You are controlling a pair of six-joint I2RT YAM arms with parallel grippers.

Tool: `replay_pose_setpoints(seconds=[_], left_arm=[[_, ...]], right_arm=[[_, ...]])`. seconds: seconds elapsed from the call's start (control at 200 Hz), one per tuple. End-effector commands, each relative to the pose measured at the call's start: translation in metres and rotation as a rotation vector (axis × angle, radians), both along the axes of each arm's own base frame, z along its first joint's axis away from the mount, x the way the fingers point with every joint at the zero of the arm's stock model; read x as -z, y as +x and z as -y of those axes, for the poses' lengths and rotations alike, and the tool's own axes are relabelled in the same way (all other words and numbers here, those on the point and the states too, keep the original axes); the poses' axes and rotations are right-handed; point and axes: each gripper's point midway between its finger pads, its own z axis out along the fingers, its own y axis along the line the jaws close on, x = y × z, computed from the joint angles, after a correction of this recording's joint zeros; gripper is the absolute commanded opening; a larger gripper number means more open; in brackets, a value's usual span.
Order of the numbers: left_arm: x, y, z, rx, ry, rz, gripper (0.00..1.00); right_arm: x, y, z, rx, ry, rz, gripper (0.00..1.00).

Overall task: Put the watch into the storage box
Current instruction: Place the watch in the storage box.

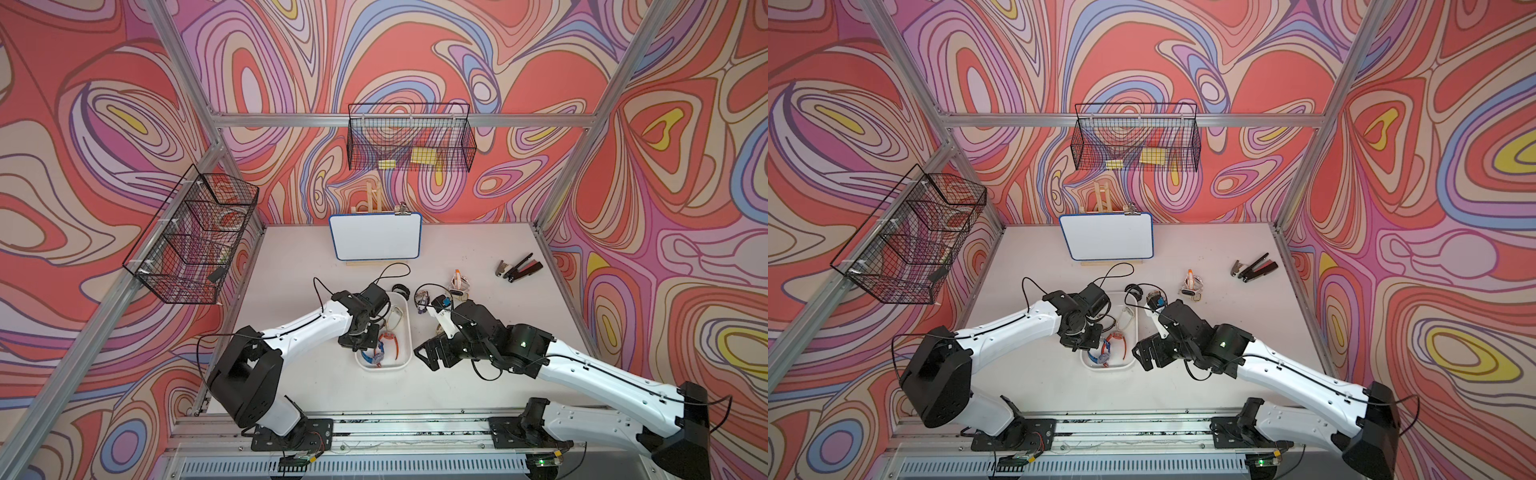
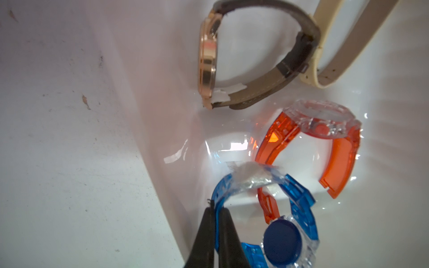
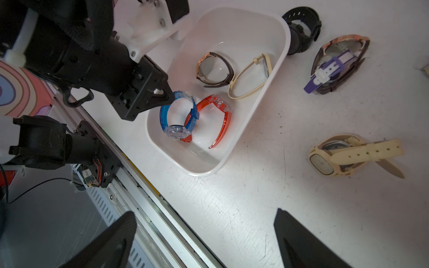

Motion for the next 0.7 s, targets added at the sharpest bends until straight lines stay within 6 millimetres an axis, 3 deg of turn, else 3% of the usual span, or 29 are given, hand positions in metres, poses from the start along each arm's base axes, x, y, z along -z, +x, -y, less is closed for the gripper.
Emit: replay_pose_setpoints(seconds=[0.0, 0.105, 0.22, 0.476, 0.691], left_arm=[[0.009, 0.000, -0.005, -0.003, 0.039, 0.004, 0.00], [0.012, 0.000, -0.006, -0.004, 0.050, 0.010, 0.00], [0.007, 0.002, -0.006, -0.009, 0.050, 0.036, 0.14], [-0.029, 0.003, 0.006, 0.001, 0.003, 0.112, 0.43], [-0.064, 0.003, 0.014, 0.002, -0.051, 0.180, 0.52]], right_arm=[[-0.001, 0.002, -0.002, 0.006, 0.007, 0.016, 0.98], [0.002, 0.003, -0.003, 0.007, 0.001, 0.014, 0.98], [0.006, 0.004, -0.003, 0.010, -0.012, 0.012, 0.98], [0.014, 0.006, 0.000, 0.045, -0.027, -0.005, 0.98], [0.019, 0.009, 0.006, 0.111, -0.018, -0.020, 0.98]])
